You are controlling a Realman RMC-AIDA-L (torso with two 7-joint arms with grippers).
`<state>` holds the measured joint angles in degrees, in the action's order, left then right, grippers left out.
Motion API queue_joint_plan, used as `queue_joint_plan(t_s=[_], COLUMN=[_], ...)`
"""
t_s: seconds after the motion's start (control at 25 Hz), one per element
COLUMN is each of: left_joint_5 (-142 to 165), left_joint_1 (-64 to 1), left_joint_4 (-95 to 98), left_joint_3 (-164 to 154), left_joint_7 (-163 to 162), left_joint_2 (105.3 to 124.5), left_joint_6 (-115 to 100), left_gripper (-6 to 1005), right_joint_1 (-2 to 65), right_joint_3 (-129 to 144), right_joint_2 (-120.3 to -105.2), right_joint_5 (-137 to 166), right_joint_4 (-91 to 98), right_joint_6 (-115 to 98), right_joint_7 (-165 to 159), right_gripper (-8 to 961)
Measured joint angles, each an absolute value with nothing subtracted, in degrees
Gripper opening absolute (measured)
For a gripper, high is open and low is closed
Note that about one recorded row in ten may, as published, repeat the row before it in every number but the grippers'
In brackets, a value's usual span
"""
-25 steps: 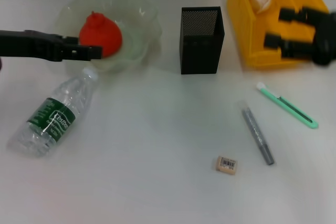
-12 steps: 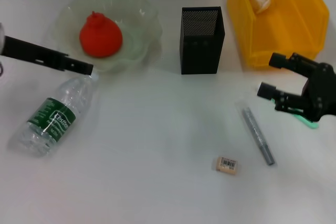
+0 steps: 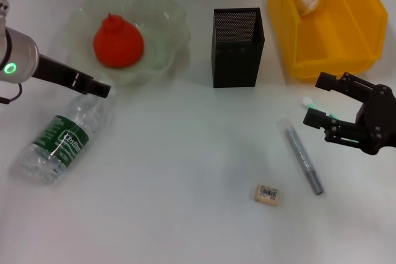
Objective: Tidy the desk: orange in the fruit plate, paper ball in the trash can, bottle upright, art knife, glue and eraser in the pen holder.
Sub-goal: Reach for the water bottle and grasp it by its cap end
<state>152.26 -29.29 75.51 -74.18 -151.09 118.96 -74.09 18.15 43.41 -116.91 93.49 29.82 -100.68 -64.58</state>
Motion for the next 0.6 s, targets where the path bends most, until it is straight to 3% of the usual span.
queue_joint_plan(t_s=[0.6], left_joint_5=[153.3], left_joint_1=[-30.9], left_joint_4=[68.4], left_joint_3=[-80.9], left_joint_7=[-151.1], left_joint_2=[119.00], left_joint_6=[-67.0], left_gripper=[830], right_joint_1=[18.9], right_joint_3=[43.2], right_joint_2=[-116.90], right_joint_5=[93.3], right_joint_4=[28.1], right_joint_6=[-99.5], right_joint_7=[-65.1], right_gripper=[837])
